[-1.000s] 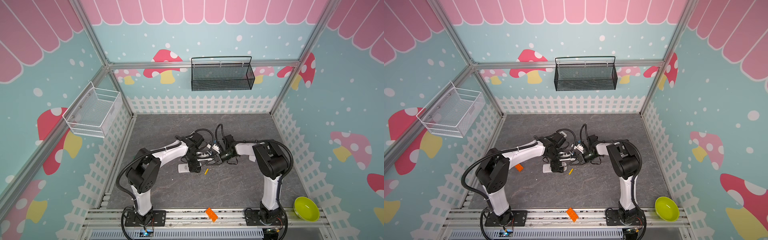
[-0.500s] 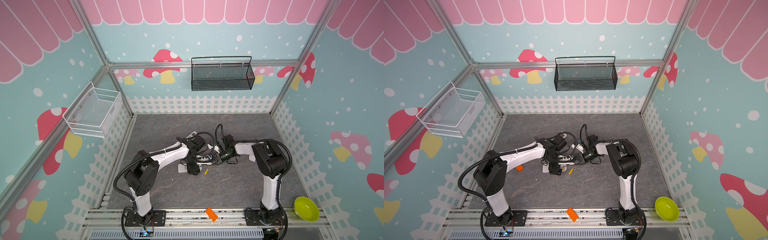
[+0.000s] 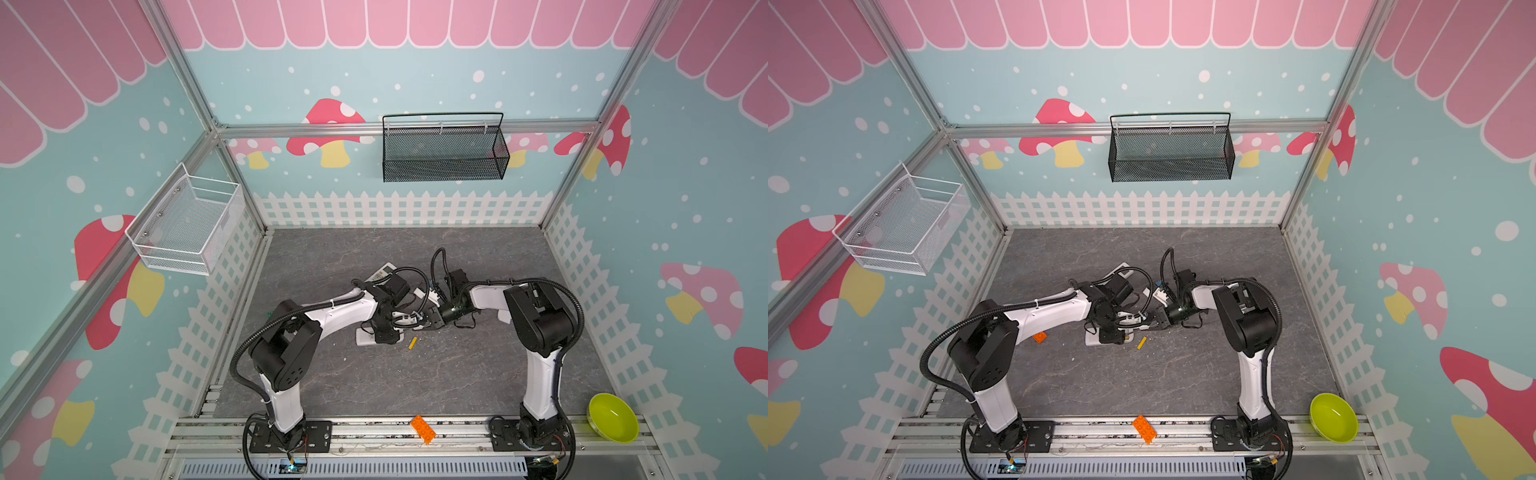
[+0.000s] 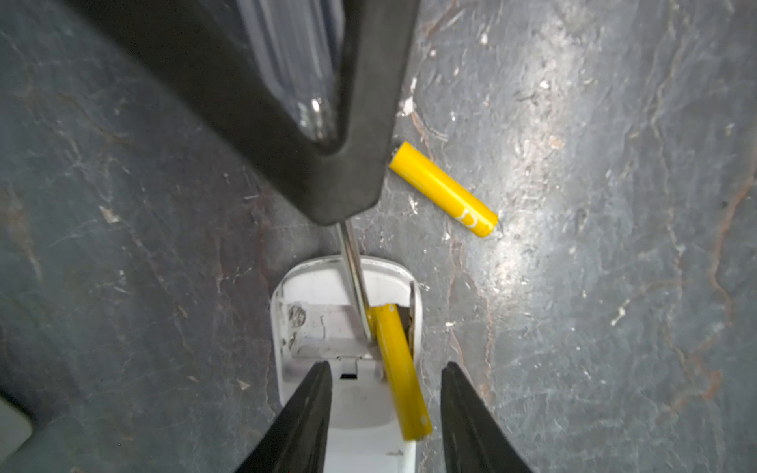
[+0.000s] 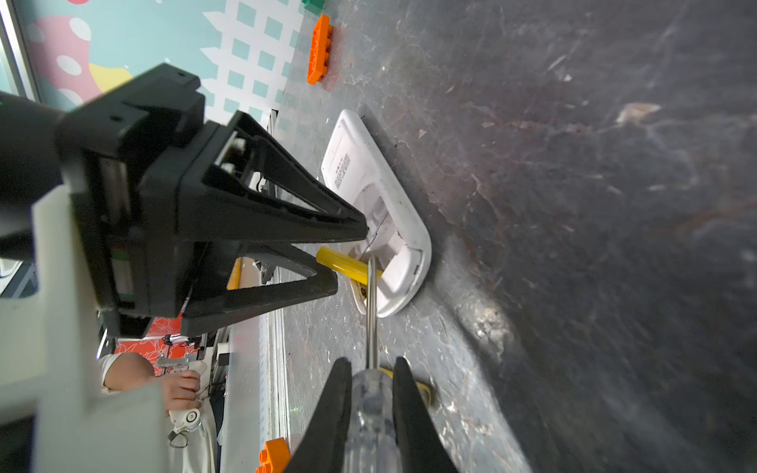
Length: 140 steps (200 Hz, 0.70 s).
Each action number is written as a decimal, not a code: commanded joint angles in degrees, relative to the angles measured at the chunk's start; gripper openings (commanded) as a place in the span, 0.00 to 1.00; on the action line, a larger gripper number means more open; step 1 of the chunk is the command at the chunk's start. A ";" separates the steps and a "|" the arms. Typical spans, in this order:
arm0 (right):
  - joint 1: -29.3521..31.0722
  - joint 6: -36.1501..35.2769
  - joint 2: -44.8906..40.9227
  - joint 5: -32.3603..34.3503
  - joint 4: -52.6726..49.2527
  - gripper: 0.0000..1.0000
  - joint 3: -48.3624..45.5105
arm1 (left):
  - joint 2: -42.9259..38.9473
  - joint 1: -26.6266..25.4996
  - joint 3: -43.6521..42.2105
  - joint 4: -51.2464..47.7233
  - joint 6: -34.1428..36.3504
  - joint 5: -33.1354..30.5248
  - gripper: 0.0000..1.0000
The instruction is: Unload the batteries from the remote control
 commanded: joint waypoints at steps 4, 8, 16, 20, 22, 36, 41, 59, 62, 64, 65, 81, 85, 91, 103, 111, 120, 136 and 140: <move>-0.21 -2.37 1.14 1.43 -1.39 0.00 -0.12 | 1.22 0.16 -0.83 1.86 -0.25 0.54 0.37; -0.22 -2.37 1.06 1.51 -1.36 0.00 -0.19 | 1.31 0.21 -0.94 1.94 -0.10 0.32 0.36; -0.31 -2.26 0.86 1.45 -1.13 0.00 -0.37 | 1.25 0.10 -1.29 2.15 0.27 -0.20 0.34; -0.31 -2.33 0.82 1.42 -1.04 0.00 -0.46 | 1.18 0.08 -1.47 2.25 0.45 -0.44 0.33; -0.31 -2.33 0.79 1.47 -1.07 0.00 -0.46 | 1.15 0.05 -1.50 2.32 0.56 -0.53 0.32; -0.39 -2.29 1.04 1.59 -1.28 0.00 -0.20 | 1.05 0.04 -1.81 2.24 0.89 -0.76 0.26; -0.40 -2.38 1.03 1.71 -1.41 0.00 -0.12 | 1.05 0.12 -1.86 2.18 0.76 -0.77 0.24; -0.61 -2.44 0.37 1.64 -1.23 0.00 -0.44 | 1.01 -0.01 -1.86 2.04 0.68 -1.49 0.16; -0.66 -2.35 0.22 1.63 -1.07 0.00 -0.53 | 0.92 -0.13 -1.90 2.04 0.74 -1.72 0.14; -0.66 -2.34 0.11 1.61 -1.04 0.00 -0.55 | 0.89 -0.24 -1.93 2.03 0.90 -1.84 0.13; -0.71 -2.29 0.14 1.61 -0.99 0.00 -0.55 | 0.84 -0.23 -1.89 2.01 0.93 -1.87 0.12; -1.00 -2.15 -0.02 1.70 -1.05 0.00 -0.22 | 0.45 -0.43 -1.58 1.65 1.08 -2.00 0.04; -1.13 -2.06 -0.18 1.70 -1.12 0.00 -0.06 | 0.44 -0.47 -1.31 1.35 0.87 -2.03 0.01; -1.41 -1.99 -0.51 1.79 -1.25 0.00 0.12 | 0.36 -0.40 -0.67 0.66 0.78 -2.06 0.00; -2.18 -1.44 -1.99 1.95 -0.69 0.00 0.06 | 0.19 -0.62 0.92 -0.91 0.56 -2.74 0.00; -2.86 -0.58 -3.27 1.65 0.25 0.00 -0.23 | -0.07 -1.00 1.96 -1.58 0.67 -3.71 0.00; -3.81 0.26 -4.59 1.56 1.00 0.00 -0.35 | -0.49 -1.26 3.16 -2.30 0.76 -4.42 0.00; -5.87 1.44 -6.95 2.30 1.41 0.00 -0.25 | -0.71 -1.28 5.81 -4.00 -0.23 -4.28 0.00; -6.42 1.80 -7.92 2.47 1.56 0.00 -0.40 | -0.69 -1.39 6.36 -4.34 -0.54 -4.10 0.00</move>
